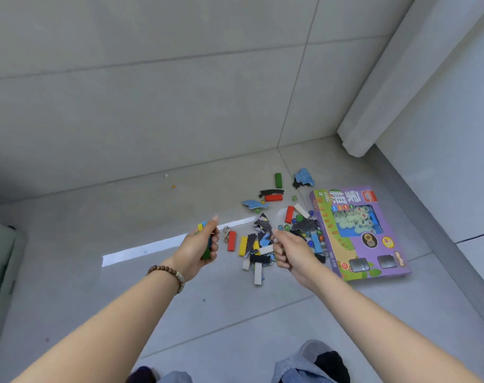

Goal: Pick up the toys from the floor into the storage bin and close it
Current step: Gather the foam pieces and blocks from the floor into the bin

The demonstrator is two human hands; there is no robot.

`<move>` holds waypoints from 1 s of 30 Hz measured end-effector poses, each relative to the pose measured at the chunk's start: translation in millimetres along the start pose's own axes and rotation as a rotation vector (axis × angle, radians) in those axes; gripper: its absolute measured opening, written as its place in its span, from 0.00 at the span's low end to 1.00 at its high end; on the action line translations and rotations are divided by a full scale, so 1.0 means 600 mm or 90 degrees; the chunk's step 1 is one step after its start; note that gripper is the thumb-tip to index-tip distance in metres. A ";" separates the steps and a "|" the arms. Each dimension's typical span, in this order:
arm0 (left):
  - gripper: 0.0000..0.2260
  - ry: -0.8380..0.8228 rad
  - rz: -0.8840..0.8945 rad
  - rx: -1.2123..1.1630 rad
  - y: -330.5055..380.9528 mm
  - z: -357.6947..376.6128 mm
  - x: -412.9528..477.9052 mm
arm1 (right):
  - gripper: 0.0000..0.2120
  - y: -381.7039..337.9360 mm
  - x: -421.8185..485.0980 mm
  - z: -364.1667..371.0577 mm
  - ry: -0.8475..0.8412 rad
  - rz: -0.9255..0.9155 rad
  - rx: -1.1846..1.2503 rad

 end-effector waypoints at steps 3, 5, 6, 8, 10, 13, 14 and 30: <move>0.16 0.011 0.073 0.009 0.079 -0.066 -0.082 | 0.11 -0.086 -0.070 0.081 -0.077 0.027 -0.022; 0.16 0.024 0.112 0.023 0.120 -0.125 -0.148 | 0.12 -0.127 -0.123 0.146 -0.114 0.038 -0.128; 0.15 0.036 0.129 0.035 0.137 -0.162 -0.182 | 0.12 -0.140 -0.150 0.181 -0.128 0.046 -0.199; 0.15 0.073 0.160 0.043 0.165 -0.246 -0.246 | 0.13 -0.160 -0.192 0.255 -0.156 0.051 -0.299; 0.14 0.125 0.193 0.019 0.185 -0.344 -0.305 | 0.14 -0.179 -0.229 0.345 -0.190 0.023 -0.318; 0.15 0.219 0.238 -0.054 0.196 -0.500 -0.390 | 0.14 -0.201 -0.290 0.515 -0.274 -0.020 -0.258; 0.15 0.248 0.246 -0.092 0.193 -0.552 -0.415 | 0.14 -0.202 -0.312 0.576 -0.308 -0.024 -0.227; 0.24 0.401 0.161 -0.390 0.089 -0.950 -0.418 | 0.21 -0.060 -0.329 1.044 -0.387 0.049 -0.274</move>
Point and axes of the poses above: each hand's wrist, its own x-axis towards the middle knuckle, its own z-axis out of the palm, y = z × x, the point moved 4 cm from there along x, towards the middle knuckle, and after that the axes turned 6 degrees about -x, right-handed, at the moved point
